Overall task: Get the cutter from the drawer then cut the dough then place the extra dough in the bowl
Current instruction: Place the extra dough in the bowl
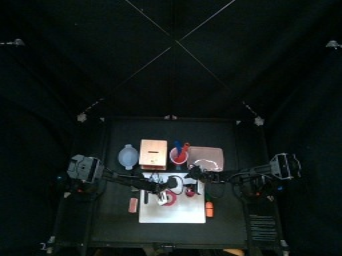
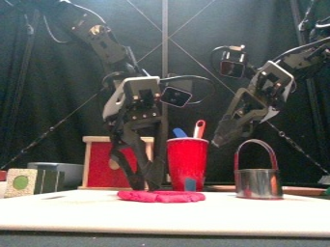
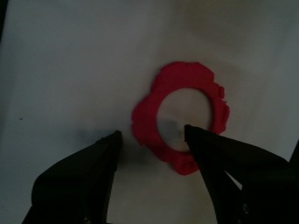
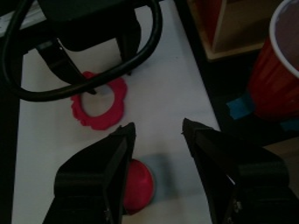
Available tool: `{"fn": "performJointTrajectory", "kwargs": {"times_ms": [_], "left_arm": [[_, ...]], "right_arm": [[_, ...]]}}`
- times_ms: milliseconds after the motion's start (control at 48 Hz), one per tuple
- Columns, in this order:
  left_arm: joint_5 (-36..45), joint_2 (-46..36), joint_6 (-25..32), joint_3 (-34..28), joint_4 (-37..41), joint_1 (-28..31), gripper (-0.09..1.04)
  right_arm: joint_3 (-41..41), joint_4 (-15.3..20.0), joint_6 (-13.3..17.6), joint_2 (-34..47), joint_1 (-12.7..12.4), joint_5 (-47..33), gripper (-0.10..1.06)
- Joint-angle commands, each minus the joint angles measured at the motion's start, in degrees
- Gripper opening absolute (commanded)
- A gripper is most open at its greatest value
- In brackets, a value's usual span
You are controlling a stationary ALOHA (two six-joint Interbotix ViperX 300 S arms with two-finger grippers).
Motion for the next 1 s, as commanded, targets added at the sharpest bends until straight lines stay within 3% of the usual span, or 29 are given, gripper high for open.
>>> {"fn": "performJointTrajectory", "kwargs": {"times_ms": [21,542,1000], "left_arm": [[-0.4,-0.3,0.0,-1.0,-0.1,0.1,0.92],[0.4,0.4,-0.1,-0.7,-1.1,-0.4,0.92],[0.7,0.9,0.0,-0.6,-1.4,-1.4,0.84]], "right_arm": [[-0.4,0.1,0.1,-1.8,-0.3,-0.1,0.83],[-0.4,0.5,0.2,-1.8,-0.3,0.4,0.83],[-0.3,0.6,0.2,-1.8,-0.3,1.0,0.83]]}}
